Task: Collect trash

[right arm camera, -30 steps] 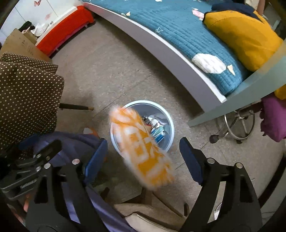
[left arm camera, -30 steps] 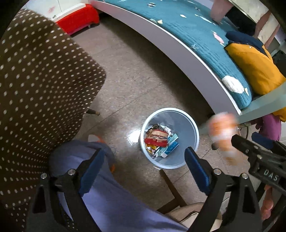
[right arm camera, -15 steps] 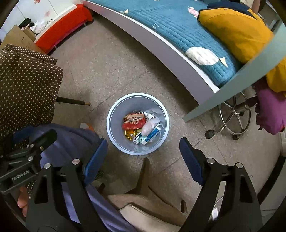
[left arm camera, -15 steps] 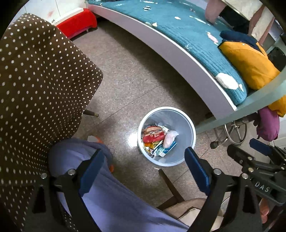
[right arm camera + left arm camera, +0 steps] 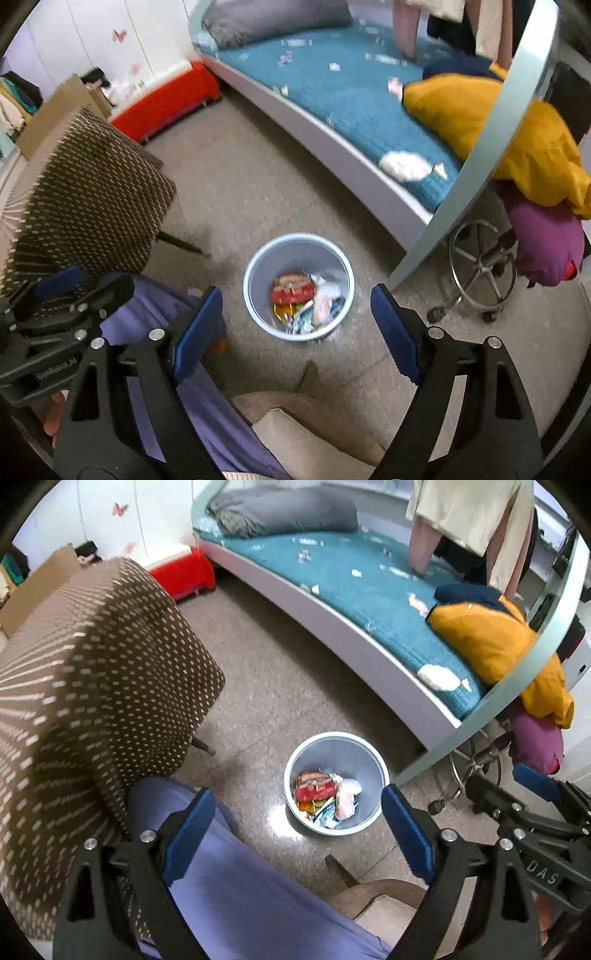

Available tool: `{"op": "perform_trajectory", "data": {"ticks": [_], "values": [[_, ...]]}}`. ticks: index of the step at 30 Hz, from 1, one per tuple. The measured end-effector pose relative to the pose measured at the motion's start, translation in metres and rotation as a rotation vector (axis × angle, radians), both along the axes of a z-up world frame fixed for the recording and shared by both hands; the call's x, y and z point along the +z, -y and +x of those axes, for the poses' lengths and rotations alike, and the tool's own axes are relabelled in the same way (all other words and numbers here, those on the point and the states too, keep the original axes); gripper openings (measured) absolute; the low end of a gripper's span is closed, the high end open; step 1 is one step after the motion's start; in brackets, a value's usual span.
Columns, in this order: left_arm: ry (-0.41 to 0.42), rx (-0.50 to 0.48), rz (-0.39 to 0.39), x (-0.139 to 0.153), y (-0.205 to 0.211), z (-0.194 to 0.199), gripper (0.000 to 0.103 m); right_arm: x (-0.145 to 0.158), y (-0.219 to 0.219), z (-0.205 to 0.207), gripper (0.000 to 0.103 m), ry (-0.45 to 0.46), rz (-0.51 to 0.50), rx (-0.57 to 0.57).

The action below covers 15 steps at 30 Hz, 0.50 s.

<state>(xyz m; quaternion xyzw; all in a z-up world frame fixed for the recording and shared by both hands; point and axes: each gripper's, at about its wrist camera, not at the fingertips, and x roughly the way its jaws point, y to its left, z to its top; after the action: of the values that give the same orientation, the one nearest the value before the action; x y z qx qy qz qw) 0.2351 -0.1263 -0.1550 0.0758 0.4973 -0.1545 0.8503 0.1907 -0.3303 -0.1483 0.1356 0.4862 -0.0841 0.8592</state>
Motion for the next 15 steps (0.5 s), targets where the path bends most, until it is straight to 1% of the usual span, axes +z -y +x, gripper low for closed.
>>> {"op": "perform_trajectory", "data": {"ticks": [6, 10, 15], "values": [[0.154, 0.053, -0.012, 0.041, -0.007, -0.042, 0.089, 0.034, -0.009, -0.033, 0.081, 0.150, -0.012, 0.044], [0.269, 0.112, -0.013, 0.071, -0.016, -0.070, 0.090, 0.057, -0.015, -0.050, 0.081, 0.246, -0.007, 0.082], [0.402, 0.191, -0.009, 0.103, -0.022, -0.095, 0.090, 0.087, -0.024, -0.066, 0.081, 0.370, -0.003, 0.130]]}}
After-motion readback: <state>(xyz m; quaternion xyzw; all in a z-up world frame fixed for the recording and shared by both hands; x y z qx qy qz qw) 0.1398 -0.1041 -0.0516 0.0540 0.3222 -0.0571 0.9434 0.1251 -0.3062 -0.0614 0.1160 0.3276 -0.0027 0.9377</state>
